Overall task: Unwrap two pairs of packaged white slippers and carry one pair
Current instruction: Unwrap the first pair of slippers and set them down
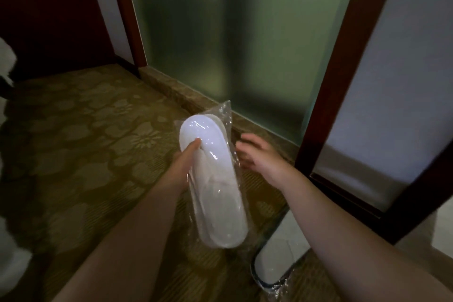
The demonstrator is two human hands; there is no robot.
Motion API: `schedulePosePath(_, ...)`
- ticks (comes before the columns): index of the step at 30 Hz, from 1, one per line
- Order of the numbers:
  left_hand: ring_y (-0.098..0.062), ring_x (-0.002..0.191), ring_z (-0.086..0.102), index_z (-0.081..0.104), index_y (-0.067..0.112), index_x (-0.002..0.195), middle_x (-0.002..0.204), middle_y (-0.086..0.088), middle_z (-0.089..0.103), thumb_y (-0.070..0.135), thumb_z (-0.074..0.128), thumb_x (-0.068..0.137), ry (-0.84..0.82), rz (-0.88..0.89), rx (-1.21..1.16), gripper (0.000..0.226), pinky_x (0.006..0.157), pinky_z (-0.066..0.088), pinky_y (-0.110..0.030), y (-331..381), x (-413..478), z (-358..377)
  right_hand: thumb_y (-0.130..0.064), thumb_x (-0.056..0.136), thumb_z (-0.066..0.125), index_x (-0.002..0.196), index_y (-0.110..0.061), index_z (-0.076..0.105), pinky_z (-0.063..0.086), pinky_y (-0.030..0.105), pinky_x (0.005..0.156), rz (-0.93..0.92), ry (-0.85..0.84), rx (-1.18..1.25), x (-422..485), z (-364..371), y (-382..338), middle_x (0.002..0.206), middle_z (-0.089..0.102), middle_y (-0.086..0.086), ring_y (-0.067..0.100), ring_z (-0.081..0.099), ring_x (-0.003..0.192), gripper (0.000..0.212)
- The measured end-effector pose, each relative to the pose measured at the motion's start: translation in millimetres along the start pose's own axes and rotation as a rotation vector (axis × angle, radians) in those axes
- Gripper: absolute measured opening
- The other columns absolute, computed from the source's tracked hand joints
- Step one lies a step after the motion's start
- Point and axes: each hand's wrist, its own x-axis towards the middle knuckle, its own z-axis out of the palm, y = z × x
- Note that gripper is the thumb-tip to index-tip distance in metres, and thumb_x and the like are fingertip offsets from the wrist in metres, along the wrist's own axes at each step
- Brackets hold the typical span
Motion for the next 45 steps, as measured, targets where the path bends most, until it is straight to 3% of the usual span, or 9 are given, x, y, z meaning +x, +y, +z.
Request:
schedulePosePath(4, -0.027, 0.110, 0.057, 0.046, 0.017, 0.136, 0.123, -0.004, 0.057, 0.062, 0.065, 0.069, 0.032, 0.082, 0.201, 0.083, 0.098, 0.045, -0.038, -1, -3, -4, -0.011, 0.088, 0.060, 0.136, -0.024, 0.044, 0.047, 0.028, 0.086, -0.341, 0.156, -0.108, -2, 7, -35, 0.111, 0.057, -0.003, 0.011, 0.057, 0.094, 0.053)
schedulePosePath(7, -0.027, 0.113, 0.057, 0.051, 0.013, 0.132, 0.127, -0.006, 0.058, 0.067, 0.063, 0.067, 0.036, 0.119, 0.366, 0.086, 0.094, 0.044, -0.035, -1, -2, -11, -0.007, 0.085, 0.064, 0.139, -0.022, 0.044, 0.043, 0.029, 0.098, -0.530, 0.116, -0.545, -8, -1, -30, 0.133, 0.044, 0.002, 0.017, 0.050, 0.115, 0.060)
schedulePosePath(12, -0.026, 0.102, 0.060, 0.060, 0.008, 0.117, 0.118, -0.010, 0.063, 0.061, 0.067, 0.070, 0.039, 0.117, 0.409, 0.071, 0.087, 0.047, -0.034, -4, 0, -18, -0.013, 0.079, 0.070, 0.135, -0.024, 0.050, 0.030, 0.032, 0.114, -0.555, 0.045, -0.808, -10, -22, 0, 0.143, 0.040, 0.001, 0.017, 0.036, 0.135, 0.060)
schedulePosePath(18, -0.022, 0.089, 0.058, 0.057, 0.021, 0.071, 0.099, -0.007, 0.061, 0.055, 0.065, 0.075, 0.040, 0.162, 0.461, 0.036, 0.079, 0.042, -0.029, -8, 4, -18, -0.020, 0.083, 0.068, 0.122, -0.023, 0.065, 0.029, 0.039, 0.114, -0.632, 0.107, -0.894, -12, -19, 1, 0.142, 0.047, -0.002, 0.018, 0.036, 0.135, 0.039)
schedulePosePath(21, -0.024, 0.089, 0.060, 0.057, 0.023, 0.067, 0.097, -0.007, 0.064, 0.059, 0.065, 0.073, 0.032, 0.175, 0.504, 0.037, 0.083, 0.047, -0.032, -7, 6, -16, -0.024, 0.084, 0.067, 0.113, -0.025, 0.070, 0.029, 0.038, 0.111, -0.667, 0.093, -0.965, -13, -15, 0, 0.139, 0.050, -0.004, 0.017, 0.037, 0.133, 0.029)
schedulePosePath(30, -0.027, 0.095, 0.066, 0.067, 0.016, 0.084, 0.102, -0.008, 0.070, 0.078, 0.061, 0.049, -0.019, 0.115, 0.615, 0.071, 0.095, 0.051, -0.042, -11, 8, -20, -0.023, 0.085, 0.065, 0.094, -0.016, 0.075, 0.044, 0.034, 0.093, -0.677, 0.146, -0.933, -9, -12, 5, 0.105, 0.068, -0.003, 0.016, 0.055, 0.105, 0.014)
schedulePosePath(35, -0.025, 0.090, 0.067, 0.071, 0.015, 0.086, 0.098, -0.008, 0.072, 0.078, 0.062, 0.048, -0.078, 0.123, 0.693, 0.074, 0.092, 0.052, -0.042, -16, 9, -17, -0.020, 0.089, 0.059, 0.091, -0.015, 0.070, 0.043, 0.023, 0.074, -0.561, 0.168, -0.827, -11, -15, 7, 0.085, 0.061, -0.009, 0.010, 0.059, 0.084, 0.011)
schedulePosePath(38, -0.024, 0.091, 0.065, 0.070, 0.012, 0.103, 0.101, -0.007, 0.070, 0.067, 0.066, 0.064, -0.116, 0.135, 0.700, 0.067, 0.085, 0.051, -0.034, -18, 10, -12, -0.021, 0.092, 0.055, 0.089, -0.017, 0.064, 0.045, 0.020, 0.067, -0.482, 0.203, -0.779, -11, -17, 11, 0.082, 0.063, -0.006, 0.011, 0.060, 0.078, 0.010)
schedulePosePath(45, -0.019, 0.080, 0.062, 0.068, 0.015, 0.093, 0.087, -0.004, 0.067, 0.055, 0.067, 0.075, -0.183, 0.171, 0.748, 0.044, 0.065, 0.045, -0.026, -22, 8, -5, -0.015, 0.094, 0.052, 0.080, -0.021, 0.056, 0.053, 0.032, 0.073, -0.374, 0.265, -0.570, -10, -25, 21, 0.073, 0.062, -0.006, 0.019, 0.066, 0.078, 0.016)
